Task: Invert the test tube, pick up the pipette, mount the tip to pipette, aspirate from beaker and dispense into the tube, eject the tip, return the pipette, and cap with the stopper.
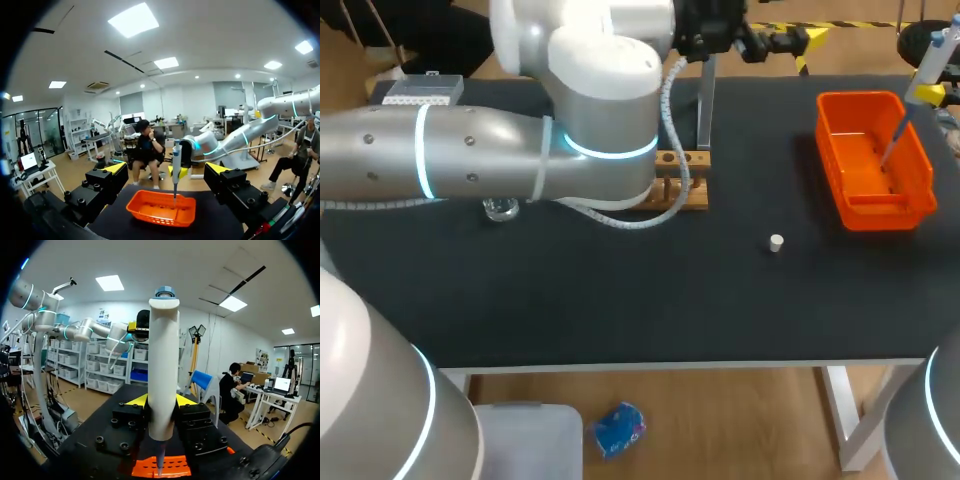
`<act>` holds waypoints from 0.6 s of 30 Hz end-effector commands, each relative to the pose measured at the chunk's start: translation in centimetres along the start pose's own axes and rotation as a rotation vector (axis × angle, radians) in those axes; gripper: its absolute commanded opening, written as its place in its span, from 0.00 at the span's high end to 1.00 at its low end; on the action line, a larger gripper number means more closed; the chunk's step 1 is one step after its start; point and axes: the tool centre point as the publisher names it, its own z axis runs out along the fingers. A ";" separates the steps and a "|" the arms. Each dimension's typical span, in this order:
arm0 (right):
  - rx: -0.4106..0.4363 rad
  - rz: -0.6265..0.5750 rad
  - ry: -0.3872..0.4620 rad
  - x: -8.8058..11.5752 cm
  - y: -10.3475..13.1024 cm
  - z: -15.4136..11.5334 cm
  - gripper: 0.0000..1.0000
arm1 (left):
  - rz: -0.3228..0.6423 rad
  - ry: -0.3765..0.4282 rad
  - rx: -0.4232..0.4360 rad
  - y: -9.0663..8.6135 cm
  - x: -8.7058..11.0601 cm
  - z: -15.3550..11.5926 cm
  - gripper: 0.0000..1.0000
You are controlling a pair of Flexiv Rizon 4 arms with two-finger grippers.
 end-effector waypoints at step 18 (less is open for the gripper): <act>-0.001 0.000 0.007 -0.2 -0.1 -0.2 1.00 | -0.031 -0.056 0.025 0.3 0.3 10.0 0.00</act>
